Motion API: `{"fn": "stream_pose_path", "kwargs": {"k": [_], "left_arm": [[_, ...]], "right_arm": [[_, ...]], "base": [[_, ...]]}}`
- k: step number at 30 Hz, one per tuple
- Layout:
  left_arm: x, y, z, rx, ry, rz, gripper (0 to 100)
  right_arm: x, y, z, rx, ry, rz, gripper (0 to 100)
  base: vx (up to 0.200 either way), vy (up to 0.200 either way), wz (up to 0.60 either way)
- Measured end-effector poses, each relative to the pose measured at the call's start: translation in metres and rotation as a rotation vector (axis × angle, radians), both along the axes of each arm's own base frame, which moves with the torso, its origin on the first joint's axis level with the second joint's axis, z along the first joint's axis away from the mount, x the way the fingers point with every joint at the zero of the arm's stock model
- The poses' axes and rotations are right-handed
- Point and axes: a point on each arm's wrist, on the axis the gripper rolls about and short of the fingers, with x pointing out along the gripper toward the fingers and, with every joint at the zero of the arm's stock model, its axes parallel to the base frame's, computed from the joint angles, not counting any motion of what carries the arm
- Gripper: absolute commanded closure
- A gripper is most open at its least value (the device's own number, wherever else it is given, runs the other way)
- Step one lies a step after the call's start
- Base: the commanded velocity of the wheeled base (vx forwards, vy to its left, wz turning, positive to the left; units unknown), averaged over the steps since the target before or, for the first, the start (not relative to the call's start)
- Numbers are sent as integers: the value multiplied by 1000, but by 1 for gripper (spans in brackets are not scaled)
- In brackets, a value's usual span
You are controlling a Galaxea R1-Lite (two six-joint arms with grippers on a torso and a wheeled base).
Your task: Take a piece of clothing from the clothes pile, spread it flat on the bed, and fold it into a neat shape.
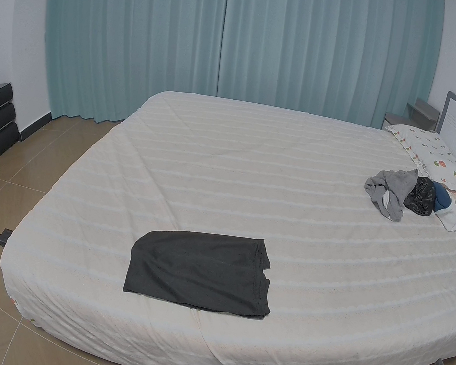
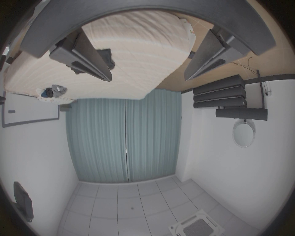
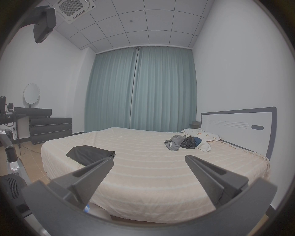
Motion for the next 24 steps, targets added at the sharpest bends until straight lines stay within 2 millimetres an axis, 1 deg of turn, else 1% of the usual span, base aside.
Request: {"fn": "stream_pose_path", "kwargs": {"k": [3,7,11,15,19,24], "left_arm": [[1,-1,-4,3,36,-36,0],[1,-2,-4,9,38,-99,0],[1,-3,-5,12,43,-154,0],[1,-3,-6,11,54,-151,0],[1,-3,-12,8,117,-137,0],[1,-3,-11,15,101,-133,0]], "right_arm": [[0,0,0,8,3,-2,0],[0,0,-6,57,63,-10,0],[0,0,-6,71,57,-15,0],[0,0,-5,75,55,-15,0],[0,0,-5,68,55,-10,0],[0,0,-5,70,54,-7,0]], "base": [[0,0,0],[0,0,0],[0,0,0],[0,0,0],[0,0,0],[0,0,0]]}}
